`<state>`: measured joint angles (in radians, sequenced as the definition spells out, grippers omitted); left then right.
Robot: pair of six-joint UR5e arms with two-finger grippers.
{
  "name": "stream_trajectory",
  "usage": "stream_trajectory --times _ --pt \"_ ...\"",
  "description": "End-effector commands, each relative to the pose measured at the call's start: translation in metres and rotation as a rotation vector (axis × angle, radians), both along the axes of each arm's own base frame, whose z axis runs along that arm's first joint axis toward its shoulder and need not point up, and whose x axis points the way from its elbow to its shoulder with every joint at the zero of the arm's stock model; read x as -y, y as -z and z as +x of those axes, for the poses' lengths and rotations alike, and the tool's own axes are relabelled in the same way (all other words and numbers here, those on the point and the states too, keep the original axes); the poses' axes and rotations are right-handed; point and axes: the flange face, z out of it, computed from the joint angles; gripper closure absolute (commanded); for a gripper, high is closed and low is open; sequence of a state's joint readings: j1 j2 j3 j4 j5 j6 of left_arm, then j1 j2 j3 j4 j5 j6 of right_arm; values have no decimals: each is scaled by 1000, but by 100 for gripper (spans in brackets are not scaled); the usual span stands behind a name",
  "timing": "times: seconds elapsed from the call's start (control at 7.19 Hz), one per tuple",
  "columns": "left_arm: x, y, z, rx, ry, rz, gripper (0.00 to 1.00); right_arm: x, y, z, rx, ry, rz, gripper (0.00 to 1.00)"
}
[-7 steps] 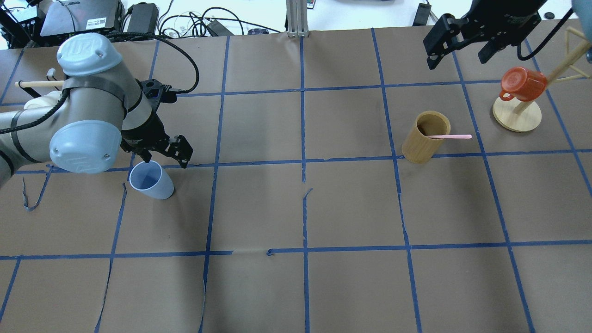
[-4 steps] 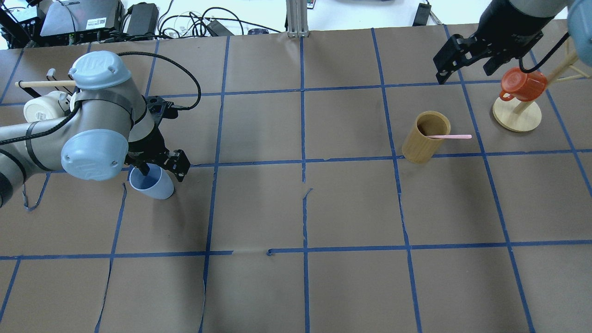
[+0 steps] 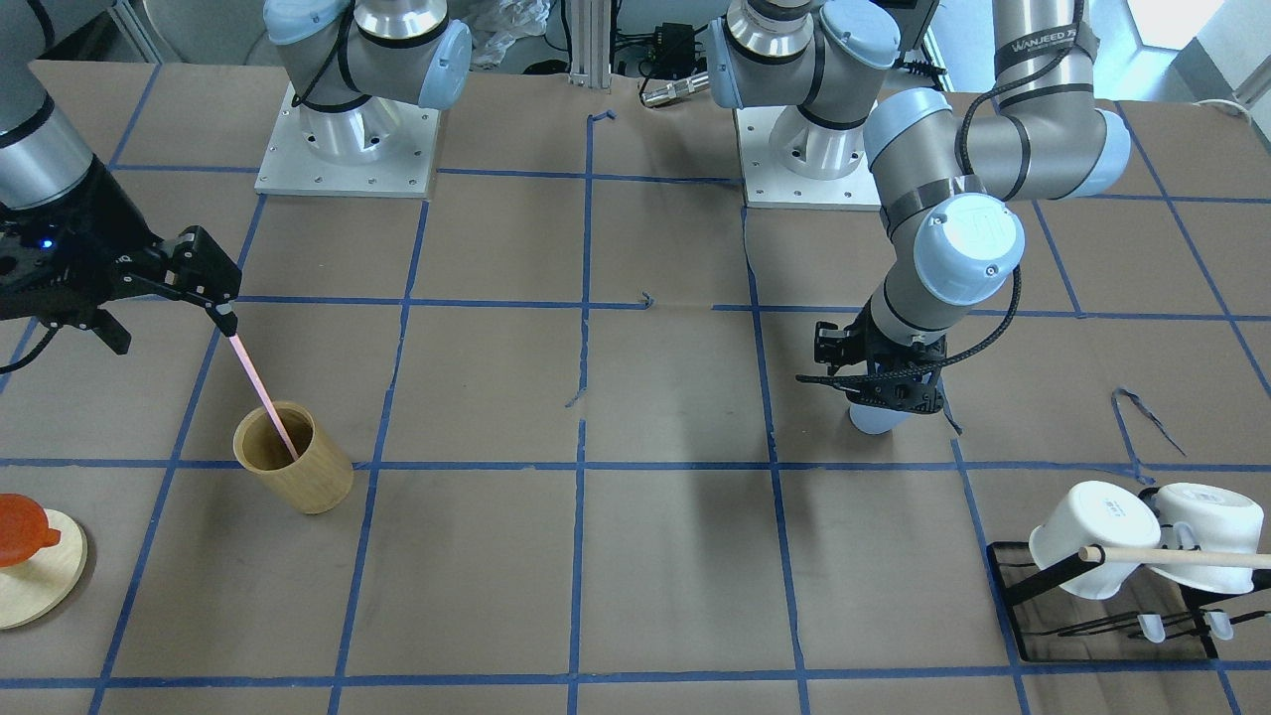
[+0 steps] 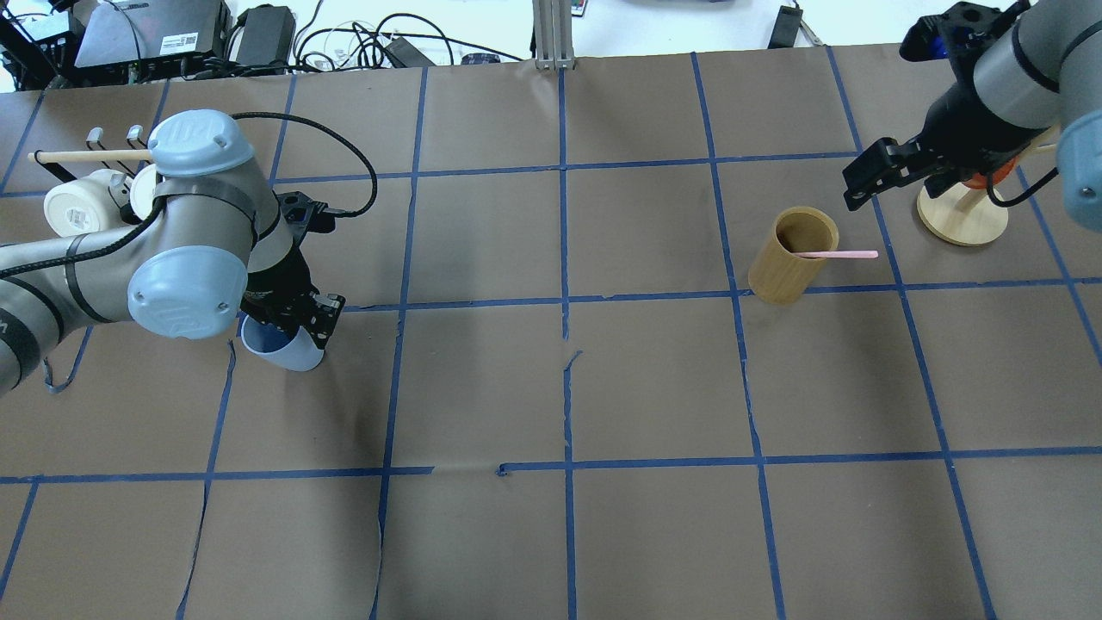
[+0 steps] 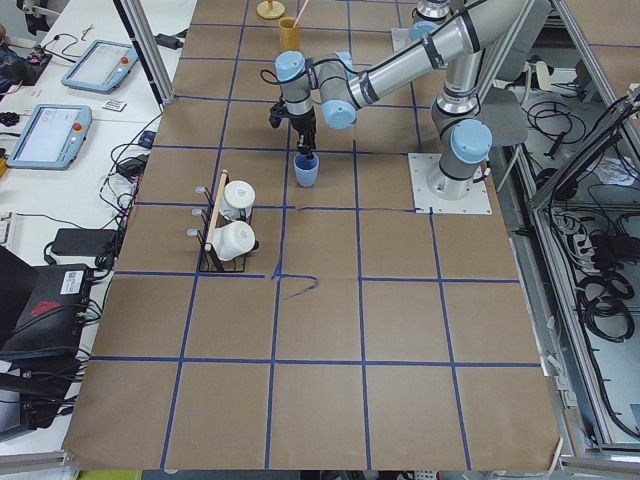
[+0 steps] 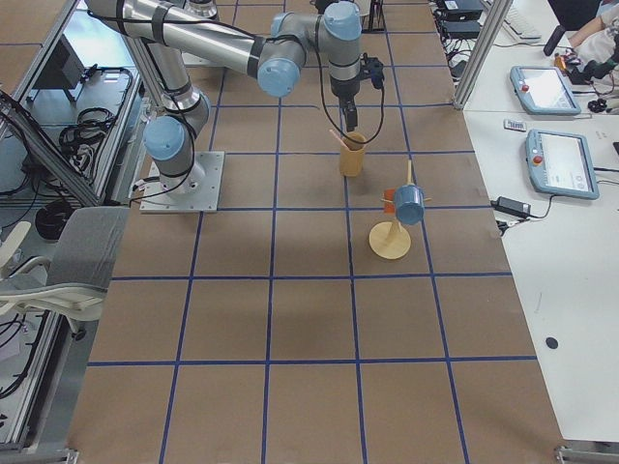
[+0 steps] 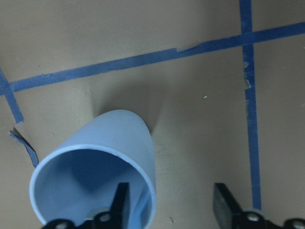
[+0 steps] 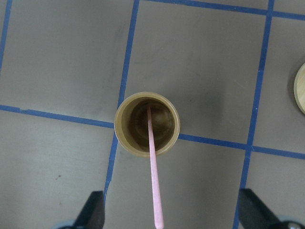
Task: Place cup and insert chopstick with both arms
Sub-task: 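Set the blue cup at table center while the right gripper descends to the chopstick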
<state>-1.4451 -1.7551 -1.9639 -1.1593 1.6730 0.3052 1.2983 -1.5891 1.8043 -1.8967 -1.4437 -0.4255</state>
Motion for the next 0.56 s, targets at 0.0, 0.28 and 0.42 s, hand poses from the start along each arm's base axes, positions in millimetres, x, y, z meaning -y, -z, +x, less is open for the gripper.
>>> stream_trajectory --times 0.0,0.28,0.42 --pt "4 -4 1 4 3 -21 100 -5 16 -3 -14 5 -28 0" --pt "7 -16 2 13 -6 -68 100 -8 37 -2 -16 7 -35 0" --pt "8 -22 1 15 -9 -81 100 -11 47 -3 -17 10 -32 0"
